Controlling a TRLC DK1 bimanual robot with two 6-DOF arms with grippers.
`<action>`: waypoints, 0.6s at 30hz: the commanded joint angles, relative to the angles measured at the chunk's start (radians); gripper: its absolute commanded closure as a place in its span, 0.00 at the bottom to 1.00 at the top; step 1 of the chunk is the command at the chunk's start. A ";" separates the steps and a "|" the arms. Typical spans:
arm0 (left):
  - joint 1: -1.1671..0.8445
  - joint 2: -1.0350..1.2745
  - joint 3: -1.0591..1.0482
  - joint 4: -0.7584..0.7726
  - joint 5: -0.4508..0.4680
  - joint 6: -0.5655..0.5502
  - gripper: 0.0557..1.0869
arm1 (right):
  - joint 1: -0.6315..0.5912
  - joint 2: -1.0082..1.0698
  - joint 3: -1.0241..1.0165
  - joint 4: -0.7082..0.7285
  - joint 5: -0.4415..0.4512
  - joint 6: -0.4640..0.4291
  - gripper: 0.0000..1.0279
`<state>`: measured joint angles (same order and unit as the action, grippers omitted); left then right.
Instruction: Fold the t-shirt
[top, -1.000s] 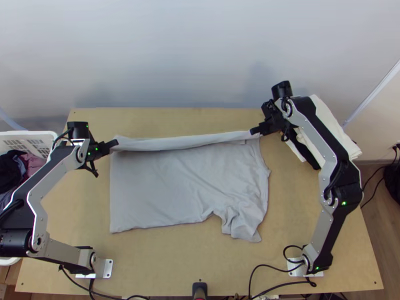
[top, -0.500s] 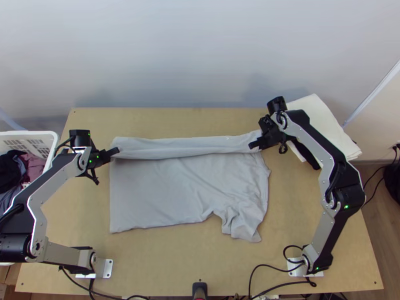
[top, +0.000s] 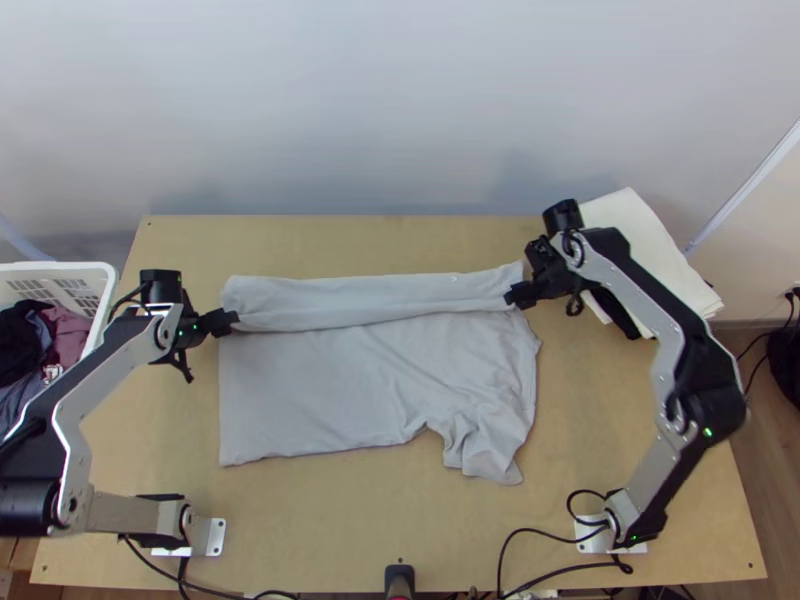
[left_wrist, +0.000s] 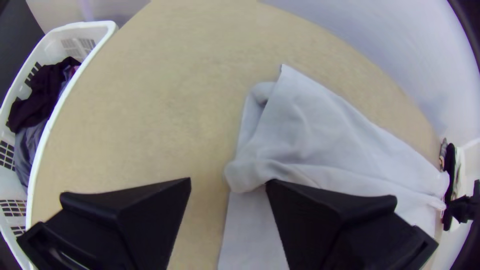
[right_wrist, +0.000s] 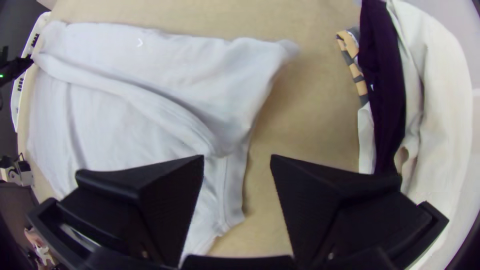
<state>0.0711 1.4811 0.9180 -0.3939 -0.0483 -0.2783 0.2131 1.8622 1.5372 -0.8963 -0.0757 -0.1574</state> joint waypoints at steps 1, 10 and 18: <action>0.002 -0.088 -0.027 -0.030 -0.005 0.028 0.14 | -0.006 -0.144 -0.063 0.016 0.005 -0.005 0.14; 0.009 -0.245 -0.038 -0.128 0.036 0.054 0.13 | -0.004 -0.456 -0.200 0.040 0.016 0.015 0.09; 0.007 -0.354 -0.033 -0.243 0.076 0.062 0.13 | 0.008 -0.647 -0.367 -0.053 0.128 0.062 0.09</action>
<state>0.0738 1.1660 0.9031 -0.6067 0.0185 -0.2302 0.2134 1.2751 1.2366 -0.9031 0.0410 -0.1326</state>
